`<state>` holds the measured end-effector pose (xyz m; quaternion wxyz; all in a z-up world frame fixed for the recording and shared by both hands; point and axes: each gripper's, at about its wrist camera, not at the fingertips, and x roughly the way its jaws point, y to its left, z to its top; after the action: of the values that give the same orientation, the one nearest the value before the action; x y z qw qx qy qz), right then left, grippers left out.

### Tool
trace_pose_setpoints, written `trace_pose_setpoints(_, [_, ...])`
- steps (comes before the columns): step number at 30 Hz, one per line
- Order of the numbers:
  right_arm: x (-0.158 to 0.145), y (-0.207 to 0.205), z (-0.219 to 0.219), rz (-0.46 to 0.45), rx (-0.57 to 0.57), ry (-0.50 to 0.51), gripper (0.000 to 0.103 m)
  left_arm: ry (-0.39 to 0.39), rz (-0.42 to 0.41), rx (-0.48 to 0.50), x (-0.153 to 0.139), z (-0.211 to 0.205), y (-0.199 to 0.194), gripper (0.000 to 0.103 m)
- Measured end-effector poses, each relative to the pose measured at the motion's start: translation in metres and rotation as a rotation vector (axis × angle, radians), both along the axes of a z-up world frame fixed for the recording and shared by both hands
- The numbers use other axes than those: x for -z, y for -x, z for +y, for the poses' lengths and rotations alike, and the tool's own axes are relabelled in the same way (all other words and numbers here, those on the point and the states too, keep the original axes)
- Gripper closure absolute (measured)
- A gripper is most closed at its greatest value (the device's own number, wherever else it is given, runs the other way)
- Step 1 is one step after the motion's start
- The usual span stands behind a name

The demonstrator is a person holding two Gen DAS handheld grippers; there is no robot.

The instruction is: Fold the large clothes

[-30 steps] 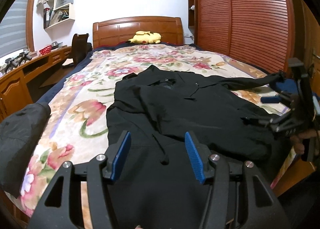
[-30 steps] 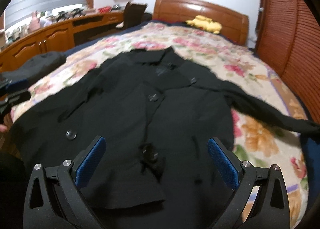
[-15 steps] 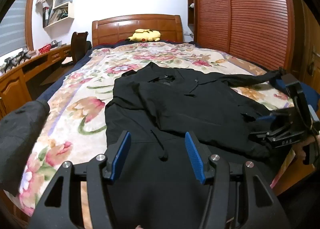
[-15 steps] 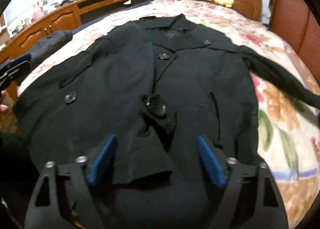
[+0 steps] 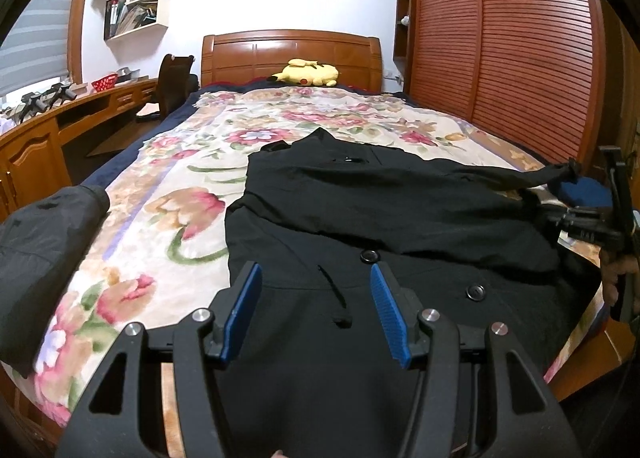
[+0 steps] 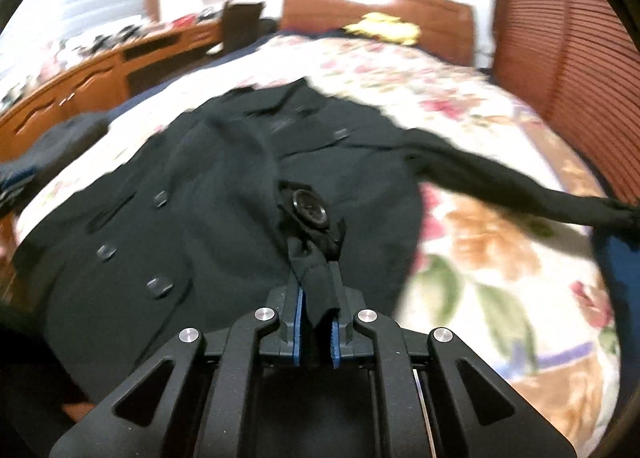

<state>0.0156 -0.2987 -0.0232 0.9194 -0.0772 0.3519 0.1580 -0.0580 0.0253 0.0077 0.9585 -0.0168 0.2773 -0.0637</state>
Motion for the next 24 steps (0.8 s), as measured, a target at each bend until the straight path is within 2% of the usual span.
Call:
trace_pose_setpoints(6, [-0.003, -0.009, -0.022, -0.069, 0.091, -0.01, 0.096, -0.008, -0.005, 0.004, 0.0, -0.002, 0.0, 0.047])
trace_pose_setpoints(8, [-0.001, -0.013, -0.023, -0.074, 0.105, -0.001, 0.091, -0.012, -0.003, 0.01, 0.0, -0.003, 0.0, 0.047])
trace_pose_setpoints(11, [-0.002, -0.014, -0.025, -0.098, 0.145, 0.009, 0.07, -0.014, -0.007, 0.018, -0.002, -0.006, 0.0, 0.047])
trace_pose_setpoints(13, [-0.003, -0.013, -0.029, -0.108, 0.159, -0.008, 0.045, -0.011, -0.009, 0.018, -0.003, -0.008, 0.0, 0.047])
trace_pose_setpoints(15, [-0.005, -0.013, -0.034, -0.111, 0.16, -0.032, 0.04, -0.004, -0.002, 0.017, -0.004, -0.009, -0.001, 0.047])
trace_pose_setpoints(21, [-0.015, -0.006, -0.034, -0.115, 0.152, -0.02, 0.038, -0.024, -0.009, 0.031, -0.014, -0.019, -0.002, 0.047])
trace_pose_setpoints(24, [-0.028, -0.004, -0.04, -0.132, 0.156, -0.048, 0.038, -0.038, -0.01, 0.033, -0.014, -0.021, -0.007, 0.047])
